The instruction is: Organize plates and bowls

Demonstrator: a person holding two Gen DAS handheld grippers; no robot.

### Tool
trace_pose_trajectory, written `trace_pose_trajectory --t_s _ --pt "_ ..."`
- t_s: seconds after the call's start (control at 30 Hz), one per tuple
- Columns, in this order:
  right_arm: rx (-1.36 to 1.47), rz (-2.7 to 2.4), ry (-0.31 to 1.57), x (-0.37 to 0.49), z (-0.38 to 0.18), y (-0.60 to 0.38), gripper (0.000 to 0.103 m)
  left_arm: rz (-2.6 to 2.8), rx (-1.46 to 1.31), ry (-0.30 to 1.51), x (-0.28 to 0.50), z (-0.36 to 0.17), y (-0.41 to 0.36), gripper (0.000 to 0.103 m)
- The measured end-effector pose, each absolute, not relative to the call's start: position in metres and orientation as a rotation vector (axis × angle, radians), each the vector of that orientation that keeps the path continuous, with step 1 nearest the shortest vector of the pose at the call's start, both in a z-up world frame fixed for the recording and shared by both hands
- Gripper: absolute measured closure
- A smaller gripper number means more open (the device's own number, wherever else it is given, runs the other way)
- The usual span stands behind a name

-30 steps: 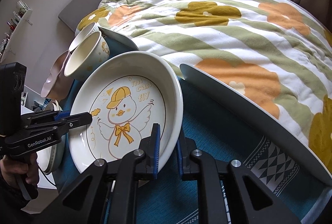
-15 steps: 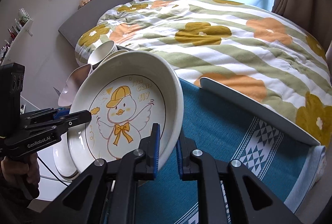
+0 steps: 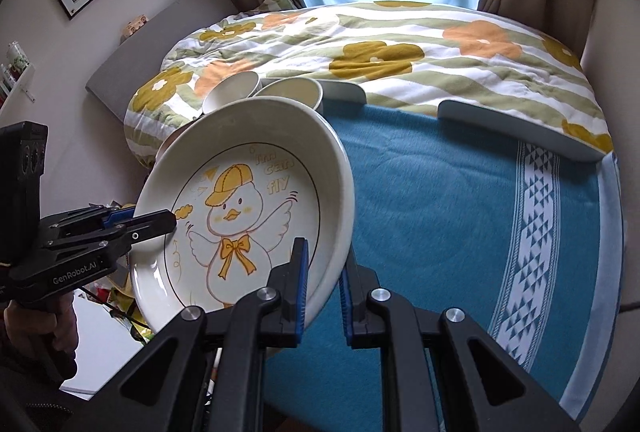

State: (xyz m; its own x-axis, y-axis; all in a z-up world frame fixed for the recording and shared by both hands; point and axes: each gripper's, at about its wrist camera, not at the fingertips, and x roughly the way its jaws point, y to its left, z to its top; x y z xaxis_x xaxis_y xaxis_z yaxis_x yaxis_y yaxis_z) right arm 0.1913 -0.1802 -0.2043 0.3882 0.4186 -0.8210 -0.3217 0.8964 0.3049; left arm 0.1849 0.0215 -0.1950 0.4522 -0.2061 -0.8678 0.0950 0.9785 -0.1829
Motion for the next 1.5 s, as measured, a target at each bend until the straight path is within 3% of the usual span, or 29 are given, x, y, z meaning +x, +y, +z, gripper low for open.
trace_pose_trajectory --t_s 0.57,1.1,1.5 --pt "0.120 0.338 1.167 0.142 -0.251 -0.122 0.089 -0.274 -0.081 1.199 0.163 -0.258 0.079 0.083" --pt "0.070 0.326 1.166 0.144 -0.253 -0.119 0.089 -0.231 0.001 1.215 0.172 -0.274 0.063 0.084" --pt "0.057 0.343 1.164 0.146 -0.253 -0.118 0.089 -0.137 0.230 1.151 0.168 -0.274 0.034 0.083"
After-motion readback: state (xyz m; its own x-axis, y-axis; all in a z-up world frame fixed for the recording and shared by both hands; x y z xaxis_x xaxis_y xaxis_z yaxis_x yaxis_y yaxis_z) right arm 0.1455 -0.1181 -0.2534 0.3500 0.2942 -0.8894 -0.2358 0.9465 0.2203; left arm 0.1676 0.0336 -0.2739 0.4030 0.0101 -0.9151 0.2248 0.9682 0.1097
